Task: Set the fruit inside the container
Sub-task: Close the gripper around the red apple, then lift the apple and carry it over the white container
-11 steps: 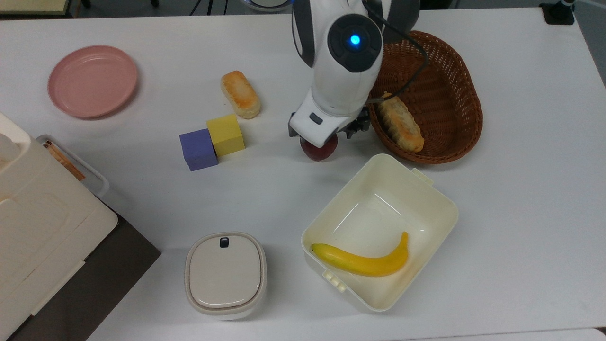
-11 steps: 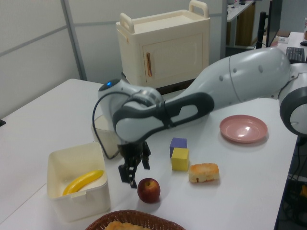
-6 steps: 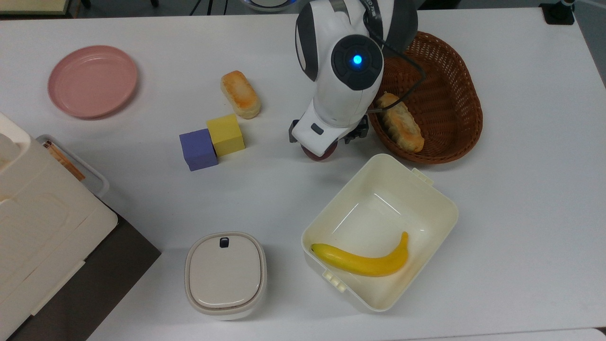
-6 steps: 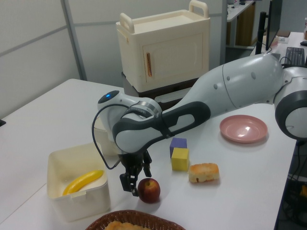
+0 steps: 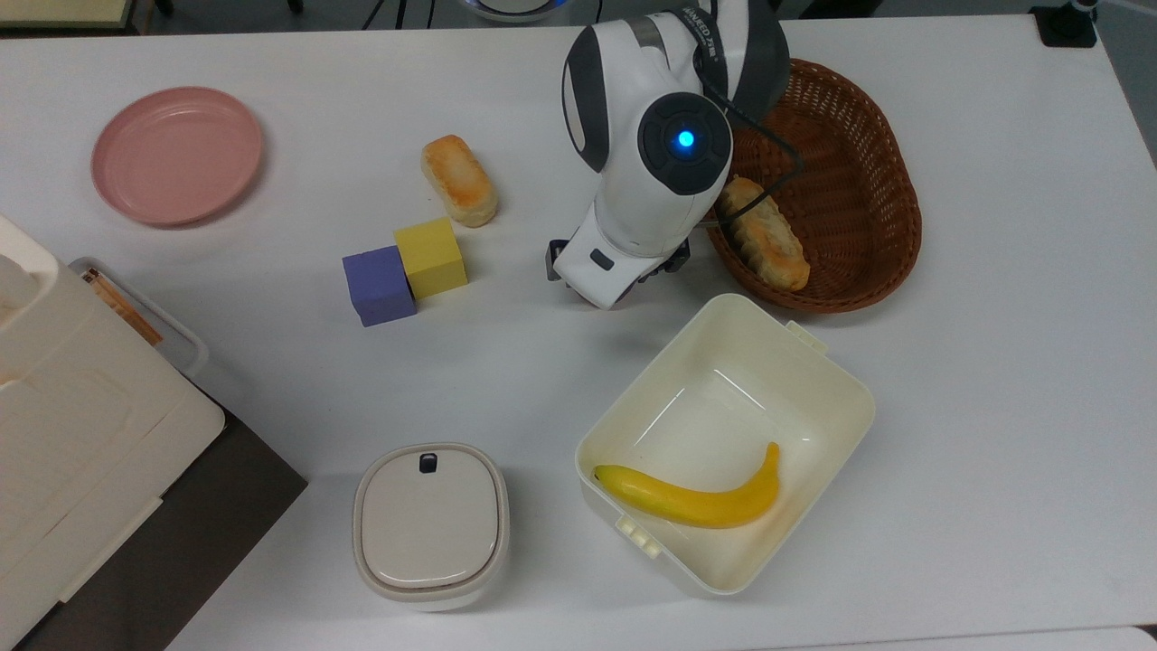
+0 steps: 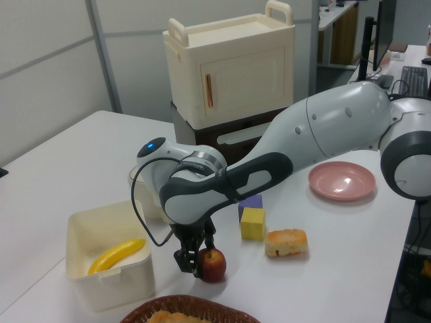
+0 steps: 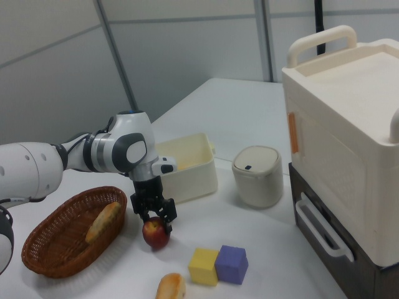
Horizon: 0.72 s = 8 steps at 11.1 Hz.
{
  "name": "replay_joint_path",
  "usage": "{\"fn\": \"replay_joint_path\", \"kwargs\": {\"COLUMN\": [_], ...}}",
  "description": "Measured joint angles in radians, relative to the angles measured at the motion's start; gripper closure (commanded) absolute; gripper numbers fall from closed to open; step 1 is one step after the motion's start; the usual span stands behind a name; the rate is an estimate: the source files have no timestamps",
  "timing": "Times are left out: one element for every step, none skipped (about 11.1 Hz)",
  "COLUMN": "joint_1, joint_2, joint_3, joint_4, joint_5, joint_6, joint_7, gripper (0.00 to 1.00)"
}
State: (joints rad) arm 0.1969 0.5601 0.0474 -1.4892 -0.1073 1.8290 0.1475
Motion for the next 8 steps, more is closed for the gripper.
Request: {"fn": "replay_joint_path", "kwargs": {"joint_1": [0.0, -0.001, -0.003, -0.005, -0.009, -0.011, -0.009, -0.006], "joint_2": [-0.005, -0.014, -0.03, -0.048, -0.066, -0.08, -0.089, -0.093], "joint_3": [0.0, 0.0, 0.0, -0.002, -0.003, -0.003, -0.001, 0.004], "joint_4": [0.007, 0.02, 0.041, 0.064, 0.092, 0.126, 0.158, 0.173], "joint_5": [0.0, 0.0, 0.0, 0.01, 0.022, 0.03, 0.042, 0.052], "joint_6": [0.0, 0.0, 0.0, 0.0, 0.0, 0.001, 0.036, 0.123], "joint_7": [0.0, 0.0, 0.001, 0.016, 0.04, 0.069, 0.119, 0.18], "gripper": [0.81, 0.81, 0.81, 0.81, 0.81, 0.81, 0.81, 0.81]}}
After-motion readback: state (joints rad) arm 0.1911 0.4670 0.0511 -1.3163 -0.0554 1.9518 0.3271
